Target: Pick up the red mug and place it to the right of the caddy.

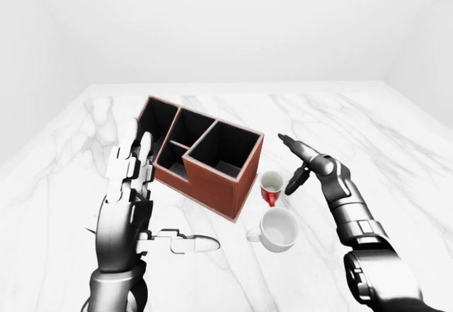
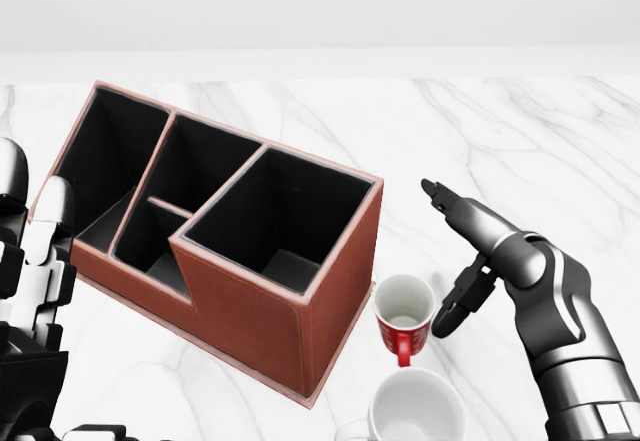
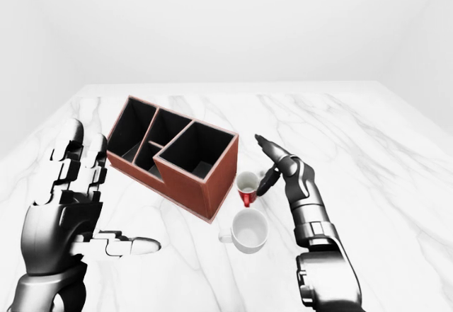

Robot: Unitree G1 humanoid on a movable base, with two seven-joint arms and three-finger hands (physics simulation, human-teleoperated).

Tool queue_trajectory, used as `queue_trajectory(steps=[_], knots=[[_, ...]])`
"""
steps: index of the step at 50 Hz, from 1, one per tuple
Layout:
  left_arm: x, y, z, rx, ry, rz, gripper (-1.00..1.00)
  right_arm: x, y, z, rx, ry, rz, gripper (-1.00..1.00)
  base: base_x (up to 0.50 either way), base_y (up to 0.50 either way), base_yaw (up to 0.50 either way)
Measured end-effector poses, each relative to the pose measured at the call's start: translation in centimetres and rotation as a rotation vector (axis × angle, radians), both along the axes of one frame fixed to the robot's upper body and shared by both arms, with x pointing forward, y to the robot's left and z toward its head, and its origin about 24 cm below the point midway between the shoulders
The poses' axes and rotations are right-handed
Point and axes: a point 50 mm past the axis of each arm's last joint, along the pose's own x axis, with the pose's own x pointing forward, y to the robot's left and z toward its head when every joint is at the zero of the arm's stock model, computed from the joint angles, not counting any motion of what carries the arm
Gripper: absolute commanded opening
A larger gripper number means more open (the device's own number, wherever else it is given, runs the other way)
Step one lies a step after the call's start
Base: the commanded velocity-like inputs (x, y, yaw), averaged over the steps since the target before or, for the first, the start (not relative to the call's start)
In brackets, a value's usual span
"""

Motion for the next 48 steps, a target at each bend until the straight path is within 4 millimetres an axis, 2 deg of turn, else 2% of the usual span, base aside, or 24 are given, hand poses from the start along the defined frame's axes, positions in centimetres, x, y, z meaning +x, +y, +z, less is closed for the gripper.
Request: queue_trajectory(steps=[13, 22, 32, 41, 48], knots=[[0.1, 0.0, -0.2, -0.001, 0.008, 0.002, 1.0, -0.9, -0.5, 1.7, -0.036, -0.044, 0.044, 1.0, 0.0, 0.0, 0.0], [0.1, 0.0, -0.2, -0.001, 0.012, 0.001, 1.0, -1.5, 0.3, 5.9, -0.066, -0.138, 0.144, 1.0, 0.0, 0.0, 0.0], [0.1, -0.1, -0.2, 0.001, 0.011, -0.002, 1.0, -2.4, 1.1, 9.9, -0.114, -0.312, 0.173, 1.0, 0.0, 0.0, 0.0], [0.1, -0.2, -0.2, 0.002, 0.011, -0.005, 1.0, -4.4, 1.8, 14.3, -0.16, -0.526, 0.195, 1.0, 0.0, 0.0, 0.0], [0.0, -0.1, -0.1, 0.003, 0.005, -0.005, 1.0, -6.8, 2.3, 16.1, -0.16, -0.654, 0.212, 1.0, 0.0, 0.0, 0.0]])
